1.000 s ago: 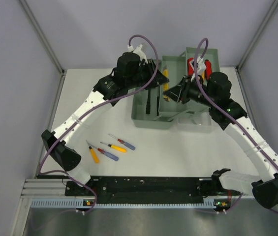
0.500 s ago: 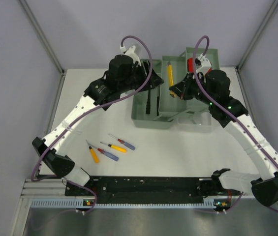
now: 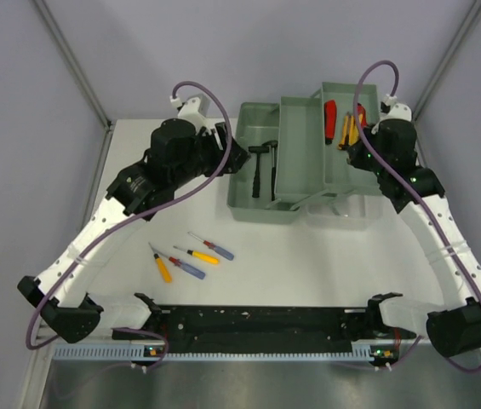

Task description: Pack the tool kit

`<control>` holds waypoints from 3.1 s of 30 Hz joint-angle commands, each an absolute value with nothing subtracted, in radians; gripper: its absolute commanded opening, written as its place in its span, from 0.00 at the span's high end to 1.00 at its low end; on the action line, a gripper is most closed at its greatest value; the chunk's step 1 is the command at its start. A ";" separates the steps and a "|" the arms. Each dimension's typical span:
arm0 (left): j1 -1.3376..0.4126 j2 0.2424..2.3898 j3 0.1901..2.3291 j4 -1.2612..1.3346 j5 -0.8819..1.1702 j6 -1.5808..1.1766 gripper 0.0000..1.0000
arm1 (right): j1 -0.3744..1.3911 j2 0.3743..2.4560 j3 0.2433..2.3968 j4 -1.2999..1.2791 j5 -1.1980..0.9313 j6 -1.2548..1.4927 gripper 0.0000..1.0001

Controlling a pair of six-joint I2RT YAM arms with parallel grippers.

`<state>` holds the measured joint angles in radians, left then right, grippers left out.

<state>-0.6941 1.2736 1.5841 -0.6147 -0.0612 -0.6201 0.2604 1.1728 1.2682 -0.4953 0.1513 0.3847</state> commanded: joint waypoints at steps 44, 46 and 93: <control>-0.535 1.066 1.002 -0.770 -0.328 -0.748 0.02 | 0.274 1.095 1.419 -0.614 -0.186 0.345 0.34; -0.517 1.071 0.936 -0.782 -0.331 -0.793 0.04 | 0.337 1.100 1.416 -0.603 -0.183 0.341 0.33; -0.385 1.309 0.698 -0.612 -0.298 -0.973 1.00 | 0.792 1.229 1.325 -0.494 -0.152 0.222 0.33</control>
